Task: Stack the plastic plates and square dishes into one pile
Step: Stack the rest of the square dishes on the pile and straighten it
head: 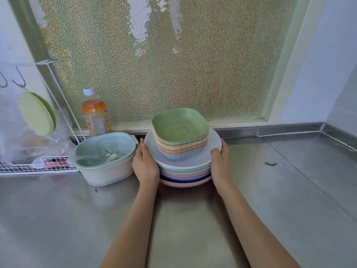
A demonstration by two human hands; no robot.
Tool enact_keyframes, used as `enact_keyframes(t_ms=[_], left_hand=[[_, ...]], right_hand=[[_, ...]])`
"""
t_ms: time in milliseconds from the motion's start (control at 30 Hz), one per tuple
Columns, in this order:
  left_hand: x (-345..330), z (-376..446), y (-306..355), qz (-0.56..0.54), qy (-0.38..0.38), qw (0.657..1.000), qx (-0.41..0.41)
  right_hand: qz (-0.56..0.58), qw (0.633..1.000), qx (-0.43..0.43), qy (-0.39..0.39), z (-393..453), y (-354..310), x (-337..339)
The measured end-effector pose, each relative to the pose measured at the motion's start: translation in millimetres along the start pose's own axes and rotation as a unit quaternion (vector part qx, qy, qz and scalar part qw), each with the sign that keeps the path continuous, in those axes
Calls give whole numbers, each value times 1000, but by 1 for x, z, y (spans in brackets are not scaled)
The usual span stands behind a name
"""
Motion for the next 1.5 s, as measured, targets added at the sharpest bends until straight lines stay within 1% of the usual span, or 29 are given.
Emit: enact_keyframes(t_ms=[100,233,333,533,700,900,1033,1133,1200,1267,1300,1333,1367,1433,1500], left_hand=[[1,2,0,25,-8,1000,-4],[-2,5,0,45,-20,999,-8],[-5,5,2,50,-23,998,-4],[-4,4,7,66,8,998,23],[-7,2,15,83,16,996,39],[-4,0,18,52,38,996,59],[-3,-4,20,-5,44,997,69],[-3,-5,23,-17,30,998,56],[-1,-6,29,-5,37,999,20],[-1,-7,43,20,42,998,-50],[-3,-5,50,27,30,996,-83],[-5,-2,55,24,9,995,-97],[-8,2,59,10,-19,996,-92],[-11,10,58,-12,-72,995,-66],[-10,15,58,3,-111,992,-56]], right_hand=[[2,1000,-5,13,8,-5,6],[-6,1000,0,2,18,-12,4],[-14,1000,1,28,18,-11,3],[-46,997,1,58,15,-14,-2],[-60,992,-45,97,16,-22,-5],[-60,989,-66,116,15,-26,-10],[-79,989,-49,112,11,-27,-11],[-92,989,-41,108,9,-29,-10],[-128,984,7,126,2,-38,-10],[-159,968,105,164,-11,-55,-11],[-160,960,151,172,-18,-64,-13],[-150,957,179,170,-23,-70,-18],[-132,961,182,163,-27,-74,-23],[-94,975,138,143,-29,-76,-34],[-100,981,111,127,-31,-77,-44]])
Point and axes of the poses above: each hand's wrist, its own z-axis towards the middle knuckle, its own x-axis out of the back of the hand, y = z × x, the point moved 4 cm from there along z, towards the middle knuckle, and after that the axes turned 15 degrees about -y, right-handed, at the moved point
